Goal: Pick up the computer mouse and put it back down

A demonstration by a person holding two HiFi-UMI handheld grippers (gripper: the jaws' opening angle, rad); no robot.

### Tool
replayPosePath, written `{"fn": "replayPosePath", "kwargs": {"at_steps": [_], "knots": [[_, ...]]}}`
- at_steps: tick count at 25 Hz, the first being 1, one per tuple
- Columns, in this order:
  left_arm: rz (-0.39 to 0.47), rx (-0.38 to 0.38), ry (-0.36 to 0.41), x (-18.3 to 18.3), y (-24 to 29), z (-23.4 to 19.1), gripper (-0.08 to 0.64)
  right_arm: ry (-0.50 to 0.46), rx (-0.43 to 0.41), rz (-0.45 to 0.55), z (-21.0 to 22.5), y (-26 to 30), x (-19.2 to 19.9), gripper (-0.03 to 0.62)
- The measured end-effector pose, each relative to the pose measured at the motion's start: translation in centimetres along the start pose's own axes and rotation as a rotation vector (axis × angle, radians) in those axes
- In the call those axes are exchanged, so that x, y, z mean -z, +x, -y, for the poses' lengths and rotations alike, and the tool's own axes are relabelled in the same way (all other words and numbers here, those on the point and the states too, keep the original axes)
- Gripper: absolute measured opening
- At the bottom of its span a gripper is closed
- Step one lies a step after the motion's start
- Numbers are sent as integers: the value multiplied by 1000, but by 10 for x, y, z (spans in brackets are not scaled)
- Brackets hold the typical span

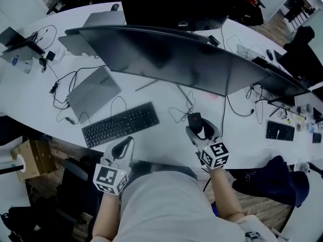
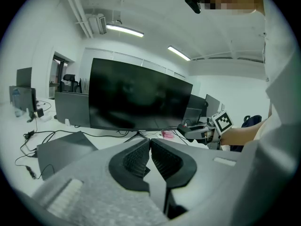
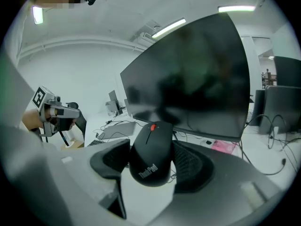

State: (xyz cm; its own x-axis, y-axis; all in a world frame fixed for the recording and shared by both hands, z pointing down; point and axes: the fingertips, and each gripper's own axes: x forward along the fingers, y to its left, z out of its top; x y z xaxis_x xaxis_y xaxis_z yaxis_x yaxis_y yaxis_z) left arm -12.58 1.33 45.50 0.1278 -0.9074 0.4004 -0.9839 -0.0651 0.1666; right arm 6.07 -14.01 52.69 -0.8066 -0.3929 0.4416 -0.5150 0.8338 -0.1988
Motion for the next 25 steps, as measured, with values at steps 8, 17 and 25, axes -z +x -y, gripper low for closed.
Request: {"fn": "replayPosePath", "kwargs": {"at_steps": [8,17,25], "knots": [[-16,-125,-52,20,-28,-15,17,-5,-67,-90,3,38,30,282],[-40,-240,-104,42,-55,-19,17,-14,-125,-193,1,75,69,283],[-60,-341,-154,61,-79,-20,17,-38,-165,-270,-1,103,103,283]]}}
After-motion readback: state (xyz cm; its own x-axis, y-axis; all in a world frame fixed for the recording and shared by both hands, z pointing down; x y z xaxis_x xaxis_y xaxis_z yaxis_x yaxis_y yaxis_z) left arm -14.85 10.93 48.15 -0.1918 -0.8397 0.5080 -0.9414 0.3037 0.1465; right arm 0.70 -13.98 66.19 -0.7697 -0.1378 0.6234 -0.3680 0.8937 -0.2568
